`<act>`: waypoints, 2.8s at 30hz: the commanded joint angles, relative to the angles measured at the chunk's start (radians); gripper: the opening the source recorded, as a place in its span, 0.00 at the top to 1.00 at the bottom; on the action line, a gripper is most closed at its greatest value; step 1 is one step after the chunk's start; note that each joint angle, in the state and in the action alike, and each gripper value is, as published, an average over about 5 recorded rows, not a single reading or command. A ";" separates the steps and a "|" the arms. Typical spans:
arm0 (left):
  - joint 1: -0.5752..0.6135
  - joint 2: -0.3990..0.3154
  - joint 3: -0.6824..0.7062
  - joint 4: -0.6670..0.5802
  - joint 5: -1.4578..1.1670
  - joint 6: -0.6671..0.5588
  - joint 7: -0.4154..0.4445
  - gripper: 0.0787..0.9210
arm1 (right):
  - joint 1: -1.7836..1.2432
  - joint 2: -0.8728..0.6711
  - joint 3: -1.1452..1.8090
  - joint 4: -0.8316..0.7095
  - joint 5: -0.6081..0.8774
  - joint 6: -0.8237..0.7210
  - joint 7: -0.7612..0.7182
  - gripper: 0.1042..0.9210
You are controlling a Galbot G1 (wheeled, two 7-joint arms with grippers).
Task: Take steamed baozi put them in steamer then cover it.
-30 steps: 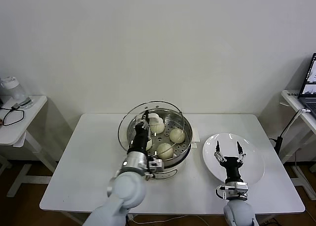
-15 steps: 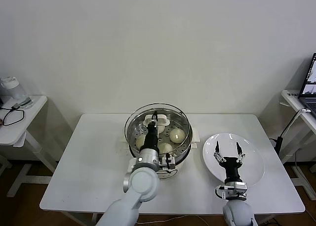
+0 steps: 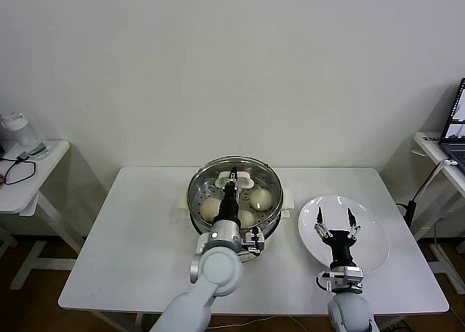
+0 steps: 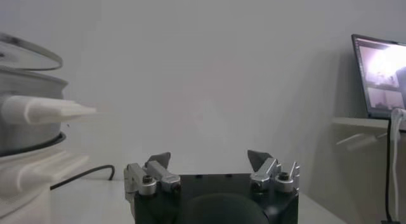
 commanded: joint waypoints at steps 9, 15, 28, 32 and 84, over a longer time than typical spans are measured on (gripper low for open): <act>0.001 -0.005 -0.001 0.021 0.026 -0.013 0.008 0.87 | 0.004 -0.001 0.005 -0.002 0.001 0.001 0.000 0.12; 0.011 -0.007 0.001 0.027 0.033 -0.017 0.004 0.87 | 0.009 -0.003 0.005 -0.005 0.001 0.001 0.001 0.12; 0.022 -0.016 -0.008 0.039 0.043 -0.031 0.005 0.87 | 0.011 -0.004 0.006 -0.005 0.001 0.002 0.001 0.12; 0.030 -0.014 -0.013 0.027 0.043 -0.036 0.006 0.87 | 0.010 -0.006 0.006 -0.004 0.001 0.001 0.001 0.12; 0.439 0.223 -0.650 -0.052 -1.628 -0.704 -0.287 0.12 | -0.077 -0.069 -0.012 0.146 0.263 -0.184 -0.054 0.12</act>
